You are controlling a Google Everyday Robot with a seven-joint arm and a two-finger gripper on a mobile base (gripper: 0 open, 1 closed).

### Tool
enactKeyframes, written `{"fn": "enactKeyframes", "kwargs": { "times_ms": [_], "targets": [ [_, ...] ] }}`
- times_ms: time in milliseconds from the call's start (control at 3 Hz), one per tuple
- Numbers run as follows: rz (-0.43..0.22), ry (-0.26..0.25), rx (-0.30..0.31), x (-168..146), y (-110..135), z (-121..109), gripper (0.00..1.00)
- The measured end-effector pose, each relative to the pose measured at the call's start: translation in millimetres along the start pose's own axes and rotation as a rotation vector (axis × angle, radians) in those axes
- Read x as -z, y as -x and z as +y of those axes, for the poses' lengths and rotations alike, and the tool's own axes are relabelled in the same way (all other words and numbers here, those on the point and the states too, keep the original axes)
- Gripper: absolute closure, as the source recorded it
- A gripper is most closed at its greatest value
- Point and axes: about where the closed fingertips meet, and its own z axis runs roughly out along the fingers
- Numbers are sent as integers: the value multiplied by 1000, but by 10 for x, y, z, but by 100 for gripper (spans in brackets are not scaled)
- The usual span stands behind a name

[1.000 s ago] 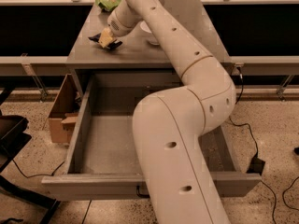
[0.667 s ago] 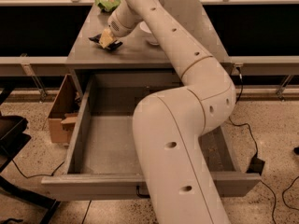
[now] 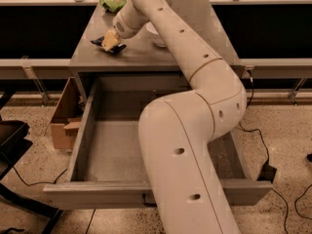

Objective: Pick rxbar blueberry from top drawer and place on counter

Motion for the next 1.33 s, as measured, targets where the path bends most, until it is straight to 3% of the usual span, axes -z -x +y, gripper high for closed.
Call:
{"fn": "enactKeyframes", "kwargs": {
  "times_ms": [333,667,1000,1333],
  "targets": [
    [0,0,0,0,0,0,12],
    [-20,11,-3,42,-17,-29,0],
    [-70,16,-25,357,-75,-190,0],
    [-132,-30,-92,901,-238,-488,0]
  ]
}}
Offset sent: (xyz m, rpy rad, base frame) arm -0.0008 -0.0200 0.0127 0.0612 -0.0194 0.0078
